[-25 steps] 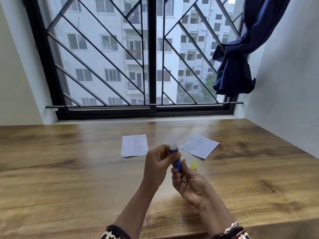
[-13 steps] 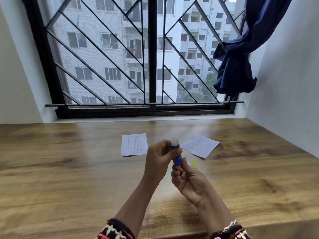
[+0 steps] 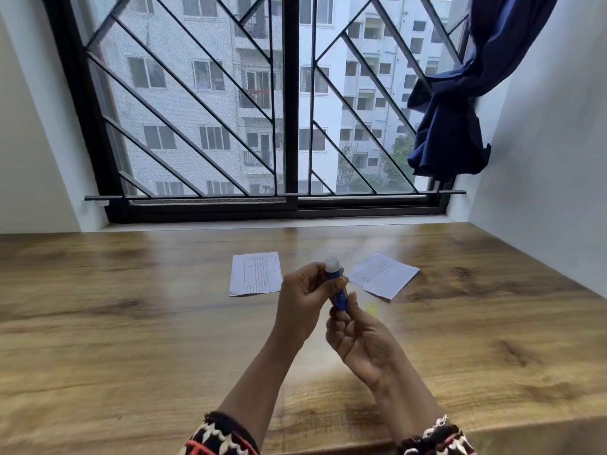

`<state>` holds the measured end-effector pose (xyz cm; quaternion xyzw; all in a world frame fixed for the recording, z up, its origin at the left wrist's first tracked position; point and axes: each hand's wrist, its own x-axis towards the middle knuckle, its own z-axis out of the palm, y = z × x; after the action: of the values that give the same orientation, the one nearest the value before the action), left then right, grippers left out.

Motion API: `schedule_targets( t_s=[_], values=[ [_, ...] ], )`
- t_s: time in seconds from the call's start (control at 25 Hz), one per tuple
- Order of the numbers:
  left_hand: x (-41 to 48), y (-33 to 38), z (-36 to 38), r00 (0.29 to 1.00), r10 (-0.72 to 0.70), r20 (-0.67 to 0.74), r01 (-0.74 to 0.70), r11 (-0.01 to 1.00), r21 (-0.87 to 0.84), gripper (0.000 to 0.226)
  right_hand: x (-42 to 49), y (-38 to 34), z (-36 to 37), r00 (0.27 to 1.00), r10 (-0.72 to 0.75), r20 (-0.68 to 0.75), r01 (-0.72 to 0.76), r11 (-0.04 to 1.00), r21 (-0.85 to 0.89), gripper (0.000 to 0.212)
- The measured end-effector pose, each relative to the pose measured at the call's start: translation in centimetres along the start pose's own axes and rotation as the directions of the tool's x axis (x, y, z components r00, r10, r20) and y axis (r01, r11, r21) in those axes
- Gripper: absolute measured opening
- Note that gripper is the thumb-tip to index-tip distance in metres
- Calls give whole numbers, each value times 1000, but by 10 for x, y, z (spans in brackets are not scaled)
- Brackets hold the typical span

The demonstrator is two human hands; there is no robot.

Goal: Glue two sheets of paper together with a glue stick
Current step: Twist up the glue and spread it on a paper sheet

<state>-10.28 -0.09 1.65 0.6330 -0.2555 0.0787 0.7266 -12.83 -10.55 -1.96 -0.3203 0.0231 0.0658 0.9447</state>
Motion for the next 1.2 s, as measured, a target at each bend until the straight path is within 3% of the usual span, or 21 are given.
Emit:
schedule_targets(
  t_s=[0.12, 0.24, 0.36, 0.48, 0.56, 0.76, 1.0, 1.2],
  values=[
    [-2, -3, 2, 999, -13, 48, 12, 1000, 17, 19, -3, -1, 2, 994, 80, -69, -85, 993, -79, 42],
    [-3, -2, 1, 998, -14, 56, 13, 1000, 28, 19, -4, -2, 2, 986, 96, -136, -113, 985, -129, 47],
    [-2, 1, 2, 1000, -20, 11, 20, 1000, 21, 17, -3, 0, 1, 991, 34, -126, -39, 999, -38, 35],
    [-1, 2, 3, 1000, -15, -8, 15, 1000, 6, 18, -1, 1, -3, 997, -29, -75, 34, 997, 70, 52],
    [-2, 1, 3, 1000, -16, 13, 16, 1000, -6, 19, 0, 0, -5, 996, -12, -91, 17, 998, 52, 43],
    [-4, -3, 4, 996, -46, 73, 46, 999, 3, 20, -3, -2, -4, 983, 105, -152, -115, 991, -63, 44],
    [-4, 1, 4, 999, -39, 14, 39, 999, 23, 20, -6, -1, 0, 990, 24, -136, -25, 1000, -6, 34],
    [-4, 0, 6, 997, -55, 51, 53, 998, 29, 18, -7, -3, -2, 989, 77, -129, -79, 997, -11, 34]
  ],
)
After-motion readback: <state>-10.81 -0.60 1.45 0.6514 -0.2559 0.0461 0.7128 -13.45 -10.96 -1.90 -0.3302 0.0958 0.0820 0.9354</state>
